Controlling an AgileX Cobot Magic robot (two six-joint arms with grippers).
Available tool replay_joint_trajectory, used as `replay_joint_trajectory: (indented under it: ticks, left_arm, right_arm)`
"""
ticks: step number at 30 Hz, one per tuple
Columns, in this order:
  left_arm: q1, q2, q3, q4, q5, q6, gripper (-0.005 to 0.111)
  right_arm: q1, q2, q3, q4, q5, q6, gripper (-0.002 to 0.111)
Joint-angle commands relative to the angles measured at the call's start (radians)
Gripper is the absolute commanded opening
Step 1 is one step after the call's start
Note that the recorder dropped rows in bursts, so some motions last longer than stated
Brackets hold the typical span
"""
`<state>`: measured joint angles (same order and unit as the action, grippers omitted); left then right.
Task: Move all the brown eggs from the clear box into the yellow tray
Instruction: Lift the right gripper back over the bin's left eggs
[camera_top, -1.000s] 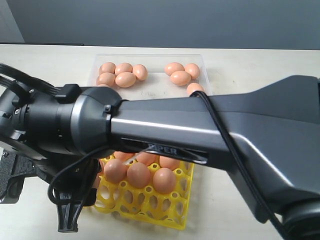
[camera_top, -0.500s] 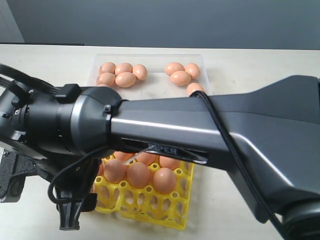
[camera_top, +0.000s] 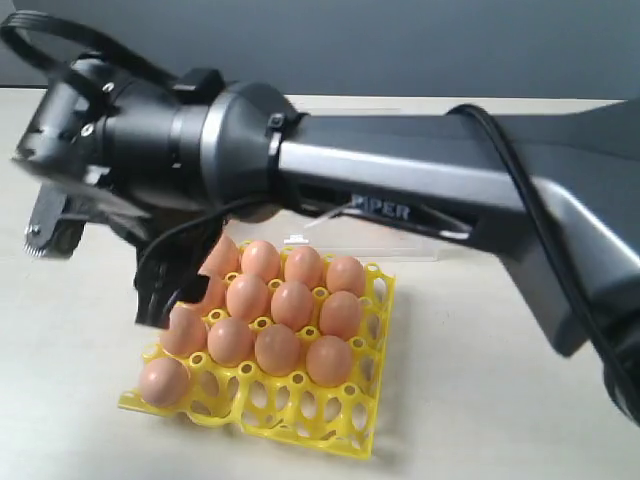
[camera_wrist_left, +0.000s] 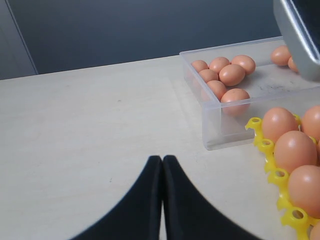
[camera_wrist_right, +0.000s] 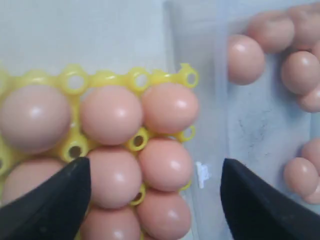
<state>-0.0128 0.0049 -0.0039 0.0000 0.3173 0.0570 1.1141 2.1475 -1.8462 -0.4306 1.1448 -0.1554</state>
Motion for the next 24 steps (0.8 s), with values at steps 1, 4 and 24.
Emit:
replay_joint_trajectory:
  ticks: [1, 4, 24]
  left_arm:
    - [0.000, -0.005, 0.004, 0.000, -0.009, 0.000, 0.000]
    - [0.000, -0.005, 0.004, 0.000, -0.009, 0.000, 0.000]
    - [0.000, -0.005, 0.004, 0.000, -0.009, 0.000, 0.000]
  right_arm:
    - [-0.148, -0.009, -0.055, -0.007, -0.138, 0.266, 0.069]
    - [-0.296, -0.009, -0.135, 0.194, -0.296, 0.399, 0.069]
    - [-0.476, 0.306, -0.305, 0.560, -0.468, 0.215, 0.057]
